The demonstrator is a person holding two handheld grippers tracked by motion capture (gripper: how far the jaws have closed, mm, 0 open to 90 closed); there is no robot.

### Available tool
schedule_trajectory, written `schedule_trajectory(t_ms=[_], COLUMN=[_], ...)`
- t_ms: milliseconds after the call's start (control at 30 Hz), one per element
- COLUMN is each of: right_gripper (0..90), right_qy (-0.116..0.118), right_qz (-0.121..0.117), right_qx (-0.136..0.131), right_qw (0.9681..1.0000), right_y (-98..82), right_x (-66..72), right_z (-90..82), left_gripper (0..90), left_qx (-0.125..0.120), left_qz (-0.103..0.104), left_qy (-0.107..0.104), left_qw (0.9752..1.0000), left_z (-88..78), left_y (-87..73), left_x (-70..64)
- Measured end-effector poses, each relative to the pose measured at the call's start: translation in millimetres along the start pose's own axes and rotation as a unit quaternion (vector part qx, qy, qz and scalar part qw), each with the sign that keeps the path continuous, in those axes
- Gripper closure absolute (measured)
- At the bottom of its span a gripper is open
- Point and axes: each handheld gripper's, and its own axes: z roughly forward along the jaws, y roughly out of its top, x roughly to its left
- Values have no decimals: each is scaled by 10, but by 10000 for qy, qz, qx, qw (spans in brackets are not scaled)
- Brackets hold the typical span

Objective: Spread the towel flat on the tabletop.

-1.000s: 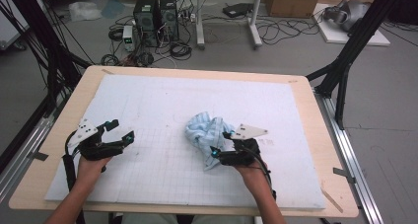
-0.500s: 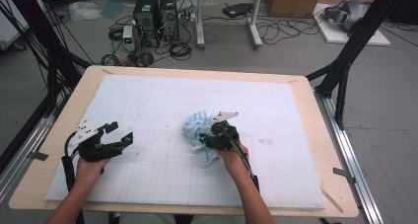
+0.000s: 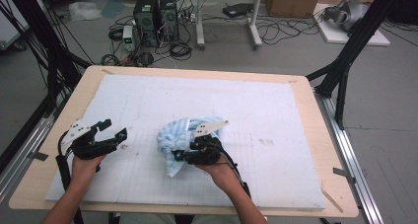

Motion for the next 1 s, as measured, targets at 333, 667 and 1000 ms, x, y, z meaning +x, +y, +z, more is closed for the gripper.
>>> schedule_trajectory(t_ms=[333,667,1000], right_gripper=[725,724,731], right_qy=[-1821,-3594,-3158], right_qz=[789,1479,1518], right_qx=[-464,-638,-845], right_qw=[9790,9192,9328], right_y=[46,-46,12], right_x=[-606,-1088,-1133], right_z=[-375,-704,-635], left_gripper=[221,222,224], left_qx=[11,42,46], left_qz=[-11,-9,-8], left_qy=[-25,-83,-58], left_qw=[10000,10000,10000], left_z=[24,49,58], left_y=[-4,-12,-11], left_x=[-11,-23,-8])
